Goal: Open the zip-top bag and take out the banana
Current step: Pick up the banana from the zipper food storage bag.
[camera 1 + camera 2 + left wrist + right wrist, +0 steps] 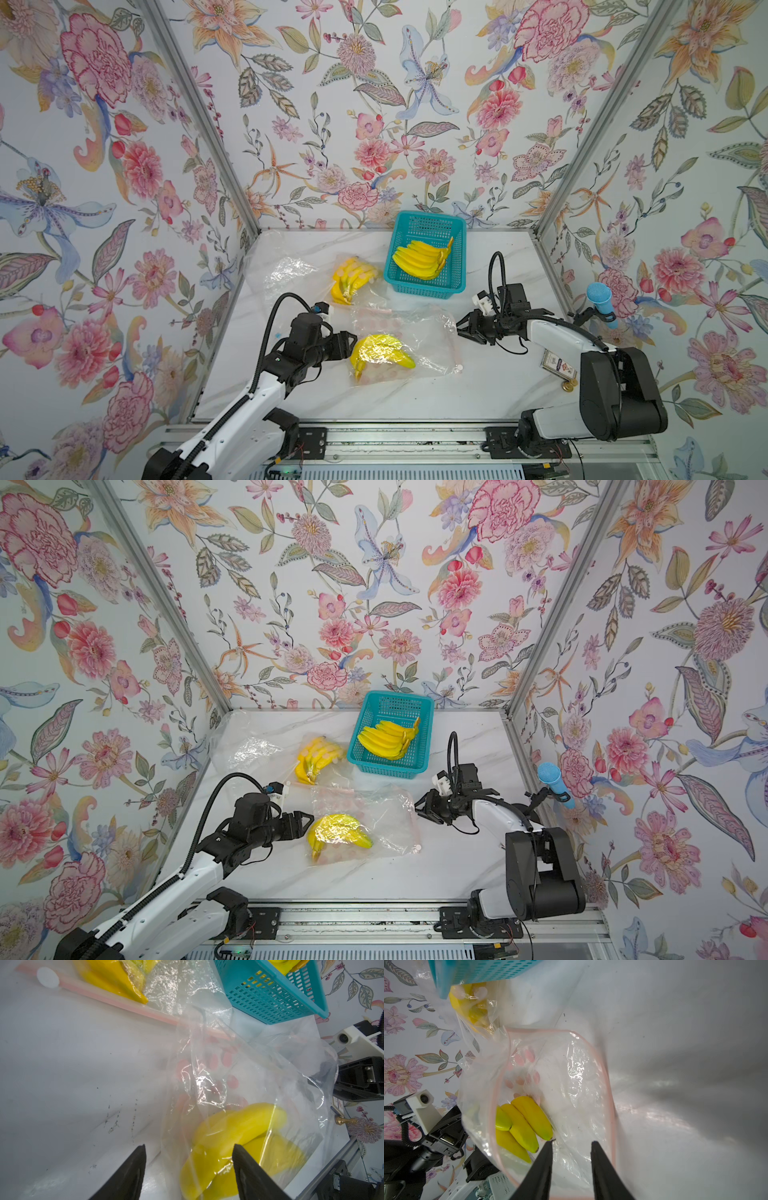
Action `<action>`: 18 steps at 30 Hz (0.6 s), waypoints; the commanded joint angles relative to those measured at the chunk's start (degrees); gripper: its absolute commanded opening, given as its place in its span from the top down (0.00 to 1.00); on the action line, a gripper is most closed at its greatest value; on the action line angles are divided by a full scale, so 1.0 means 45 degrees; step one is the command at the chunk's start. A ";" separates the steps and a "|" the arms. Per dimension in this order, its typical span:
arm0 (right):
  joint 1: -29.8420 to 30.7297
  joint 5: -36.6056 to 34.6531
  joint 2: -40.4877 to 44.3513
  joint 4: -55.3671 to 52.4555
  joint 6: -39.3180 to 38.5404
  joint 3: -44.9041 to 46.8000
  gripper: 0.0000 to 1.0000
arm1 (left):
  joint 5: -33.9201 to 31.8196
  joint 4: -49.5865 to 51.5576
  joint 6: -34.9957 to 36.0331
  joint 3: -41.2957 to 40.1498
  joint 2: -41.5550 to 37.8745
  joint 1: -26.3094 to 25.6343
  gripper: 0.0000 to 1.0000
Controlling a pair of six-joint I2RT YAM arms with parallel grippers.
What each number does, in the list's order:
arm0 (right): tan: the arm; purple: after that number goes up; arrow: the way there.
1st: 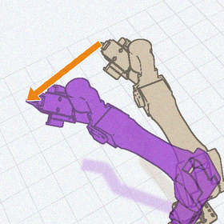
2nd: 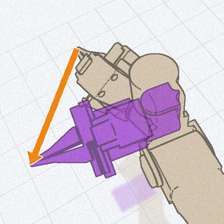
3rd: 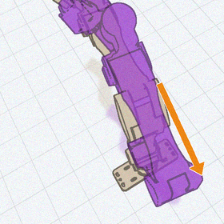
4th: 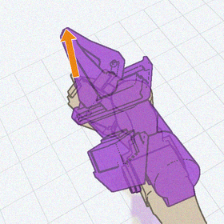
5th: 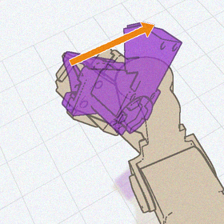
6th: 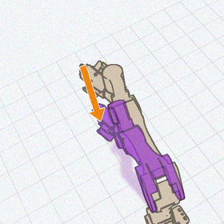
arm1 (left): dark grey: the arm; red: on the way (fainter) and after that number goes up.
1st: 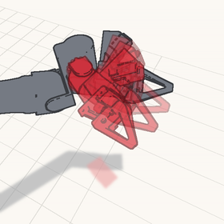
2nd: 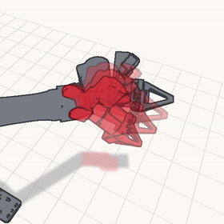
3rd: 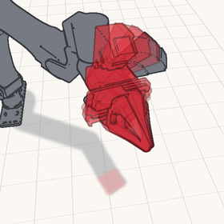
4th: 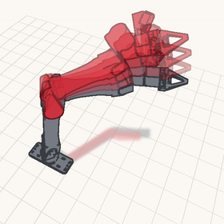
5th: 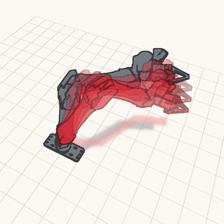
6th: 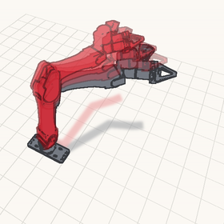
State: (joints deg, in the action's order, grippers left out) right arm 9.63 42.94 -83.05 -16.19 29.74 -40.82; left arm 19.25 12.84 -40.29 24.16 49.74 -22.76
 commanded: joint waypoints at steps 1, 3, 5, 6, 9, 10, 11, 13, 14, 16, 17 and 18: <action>0.0362 0.1118 -0.0306 0.1663 0.0459 -0.0013 0.68 | 0.0052 -0.0153 -0.0468 -0.0372 -0.0358 0.0142 0.31; 0.0580 0.1332 -0.0365 0.1858 0.0469 -0.0040 0.69 | 0.0164 -0.0253 -0.0711 -0.0600 -0.0389 0.0132 0.32; 0.0763 0.1591 -0.0301 0.1839 0.0356 -0.0089 0.68 | 0.0380 -0.0547 -0.1074 -0.0935 -0.0395 0.0137 0.33; 0.0818 0.1691 -0.0241 0.1839 0.0335 -0.0090 0.68 | 0.0464 -0.0702 -0.1253 -0.1105 -0.0399 0.0126 0.34; 0.1035 0.2044 -0.0079 0.1819 0.0314 0.0055 0.66 | 0.0717 -0.1379 -0.1805 -0.1580 -0.0260 0.0137 0.35; 0.1132 0.2098 -0.0054 0.1783 0.0323 0.0112 0.65 | 0.0782 -0.1609 -0.1954 -0.1707 -0.0163 0.0126 0.35; 0.1278 0.2141 -0.0078 0.1761 0.0309 0.0194 0.64 | 0.0856 -0.1844 -0.2064 -0.1816 -0.0050 0.0123 0.36; 0.1565 0.2162 -0.0115 0.1807 0.0363 0.0332 0.62 | 0.0967 -0.2204 -0.2212 -0.1955 0.0282 0.0131 0.36; 0.1713 0.2160 -0.0151 0.1869 0.0429 0.0417 0.62 | 0.1037 -0.2391 -0.2264 -0.2016 0.0448 0.0118 0.37; 0.2074 0.2122 -0.0235 0.2149 0.0657 0.0645 0.61 | 0.1135 -0.2757 -0.2349 -0.2139 0.0812 0.0078 0.37; 0.2223 0.2090 -0.0290 0.2333 0.0790 0.0753 0.61 | 0.1166 -0.2910 -0.2388 -0.2212 0.0954 0.0074 0.37; 0.2409 0.2035 -0.0358 0.2580 0.0988 0.0887 0.60 | 0.1218 -0.3133 -0.2427 -0.2272 0.1106 0.0037 0.38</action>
State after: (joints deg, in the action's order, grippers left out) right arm 18.94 51.27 -84.44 -7.14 32.51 -38.30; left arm 22.96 1.93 -49.56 15.20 53.43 -22.76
